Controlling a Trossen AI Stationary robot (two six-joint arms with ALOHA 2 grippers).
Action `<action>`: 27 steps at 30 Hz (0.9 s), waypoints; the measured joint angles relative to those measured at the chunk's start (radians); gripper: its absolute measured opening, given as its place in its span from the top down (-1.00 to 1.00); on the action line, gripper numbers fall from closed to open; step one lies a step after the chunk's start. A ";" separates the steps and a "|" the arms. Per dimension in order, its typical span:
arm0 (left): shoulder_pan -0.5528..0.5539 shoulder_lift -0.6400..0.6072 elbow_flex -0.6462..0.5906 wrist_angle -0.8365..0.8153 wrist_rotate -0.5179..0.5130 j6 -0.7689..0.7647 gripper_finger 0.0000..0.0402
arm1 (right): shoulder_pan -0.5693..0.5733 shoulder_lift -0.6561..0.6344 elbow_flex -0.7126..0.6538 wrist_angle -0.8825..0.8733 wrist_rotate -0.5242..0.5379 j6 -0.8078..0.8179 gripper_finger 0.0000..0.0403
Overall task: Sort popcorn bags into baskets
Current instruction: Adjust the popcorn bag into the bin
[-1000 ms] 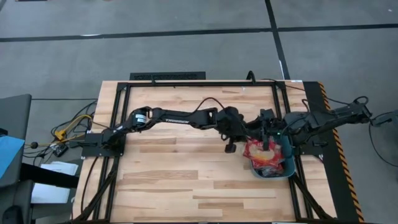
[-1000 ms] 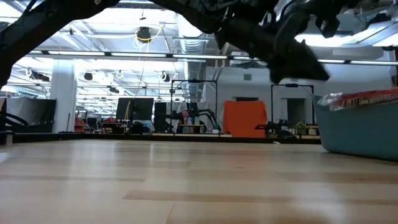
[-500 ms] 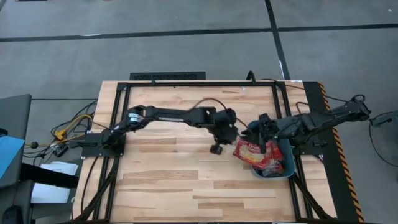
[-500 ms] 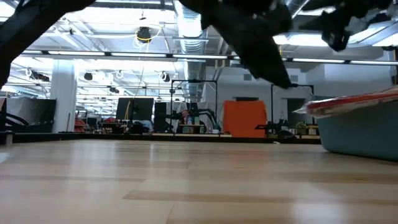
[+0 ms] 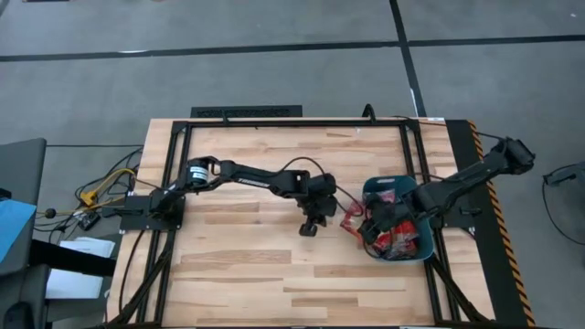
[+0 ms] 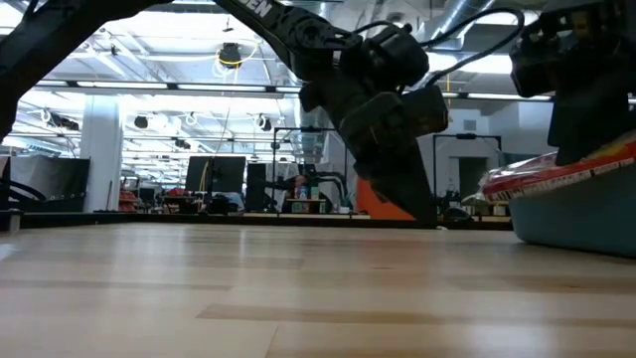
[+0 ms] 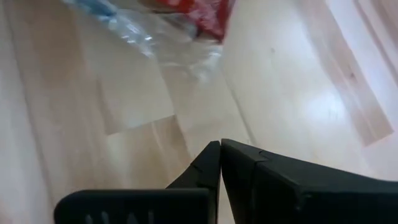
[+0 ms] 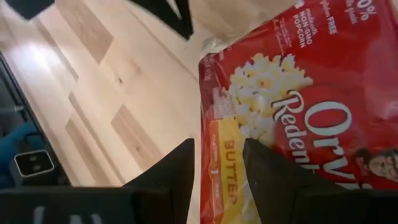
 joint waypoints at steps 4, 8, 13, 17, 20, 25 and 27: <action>-0.007 0.000 0.000 0.011 0.003 -0.025 1.00 | 0.018 -0.027 0.044 -0.098 0.103 0.033 0.16; -0.019 0.000 0.000 0.085 0.002 -0.057 1.00 | 0.020 -0.053 0.141 -0.298 0.179 0.098 0.17; -0.037 0.000 0.000 0.218 0.002 -0.093 1.00 | 0.023 -0.052 0.236 -0.494 0.179 0.145 0.20; -0.046 0.000 -0.001 0.390 0.003 -0.156 1.00 | 0.022 -0.051 0.260 -0.498 0.179 0.107 0.20; -0.050 -0.002 0.007 0.484 0.002 -0.189 1.00 | 0.022 -0.051 0.270 -0.477 0.178 0.047 0.19; -0.048 -0.009 0.020 0.422 0.011 -0.136 1.00 | 0.022 -0.051 0.270 -0.368 0.186 -0.007 0.14; -0.036 -0.040 0.020 0.304 0.064 -0.106 1.00 | 0.022 -0.042 0.270 -0.298 0.185 -0.018 0.12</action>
